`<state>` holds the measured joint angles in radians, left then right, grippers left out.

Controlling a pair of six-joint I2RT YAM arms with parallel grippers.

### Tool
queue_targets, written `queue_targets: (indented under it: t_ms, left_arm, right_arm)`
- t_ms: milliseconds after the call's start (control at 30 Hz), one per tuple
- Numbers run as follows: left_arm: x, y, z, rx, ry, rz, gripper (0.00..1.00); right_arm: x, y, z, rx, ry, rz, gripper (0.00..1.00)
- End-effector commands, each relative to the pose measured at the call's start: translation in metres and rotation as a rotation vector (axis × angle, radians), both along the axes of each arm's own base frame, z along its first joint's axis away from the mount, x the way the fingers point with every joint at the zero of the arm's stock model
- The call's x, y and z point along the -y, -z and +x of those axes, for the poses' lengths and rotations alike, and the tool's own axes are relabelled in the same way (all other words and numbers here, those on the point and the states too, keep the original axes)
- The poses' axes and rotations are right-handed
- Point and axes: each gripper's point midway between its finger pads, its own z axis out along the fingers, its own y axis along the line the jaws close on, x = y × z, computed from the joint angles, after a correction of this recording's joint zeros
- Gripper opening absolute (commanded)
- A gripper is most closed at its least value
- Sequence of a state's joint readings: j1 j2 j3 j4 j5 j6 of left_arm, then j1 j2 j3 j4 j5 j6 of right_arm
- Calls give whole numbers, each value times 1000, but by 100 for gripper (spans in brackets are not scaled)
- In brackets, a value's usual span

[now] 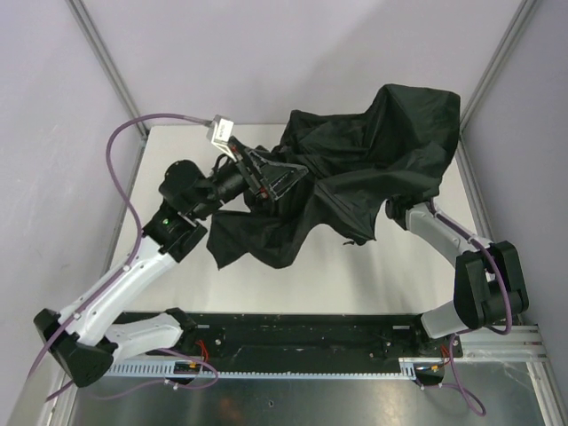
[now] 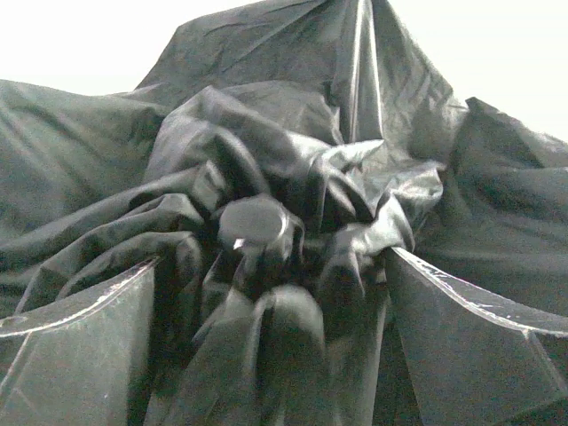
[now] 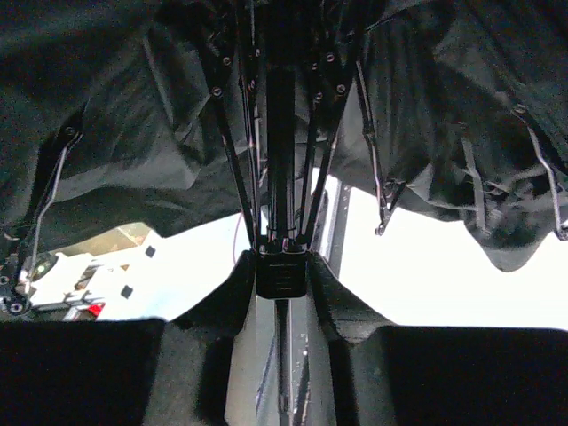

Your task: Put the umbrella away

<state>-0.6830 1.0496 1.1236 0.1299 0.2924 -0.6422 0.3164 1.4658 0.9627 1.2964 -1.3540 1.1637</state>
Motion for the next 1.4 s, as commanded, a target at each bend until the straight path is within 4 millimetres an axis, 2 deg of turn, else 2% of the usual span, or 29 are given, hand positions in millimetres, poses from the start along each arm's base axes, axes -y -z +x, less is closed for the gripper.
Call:
queue_targets:
  t_ms: [0, 67, 133, 233, 300, 467, 533, 600, 667, 767, 967, 1133, 1233, 1300, 1333, 1367]
  left_arm:
    - [29, -34, -22, 45, 200, -89, 99]
    - [35, -36, -22, 31, 233, -101, 100]
    - [39, -40, -22, 32, 258, -114, 94]
    - [40, -44, -21, 47, 257, -127, 72]
    - [38, -48, -23, 70, 255, -139, 53]
    - [29, -56, -28, 107, 230, -169, 12]
    - [23, -57, -27, 110, 198, -181, 3]
    - [15, -59, -24, 116, 151, -196, 1]
    - [8, -62, -21, 119, 109, -211, 0]
    - [0, -64, -18, 125, 63, -225, 0]
    - [-11, -60, -8, 71, 4, -261, 0]
    - [-15, -60, -4, 38, -12, -280, 0]
    - [-15, -57, -3, 26, -9, -276, 0]
    - [-13, -53, -2, 8, -3, -274, 0]
    - [-12, -50, -1, -2, -1, -271, 0]
    - [-11, -48, -1, -11, 4, -269, 0]
  right_arm:
    - [0, -27, -33, 271, -47, 92, 0]
    - [-1, -27, -37, 271, -56, 90, 0]
    - [-1, -28, -40, 274, -65, 90, 0]
    - [-2, -29, -41, 265, -65, 92, 0]
    - [1, -31, -35, 238, -31, 113, 0]
    - [10, -29, -12, 95, 129, 205, 38]
    - [12, -24, 0, 12, 211, 233, 50]
    - [11, -15, 8, -63, 290, 227, 61]
    - [7, 1, 17, -106, 388, 176, 68]
    - [5, 13, 16, -84, 511, 95, 76]
    - [21, 24, 9, -9, 686, 5, 82]
    - [9, 33, -11, 49, 683, -45, 83]
    - [3, 24, -17, 83, 715, -17, 80]
    - [-3, 17, -18, 118, 753, 5, 71]
    - [-5, 14, -18, 141, 780, 15, 59]
    - [-7, 12, -16, 161, 802, 21, 43]
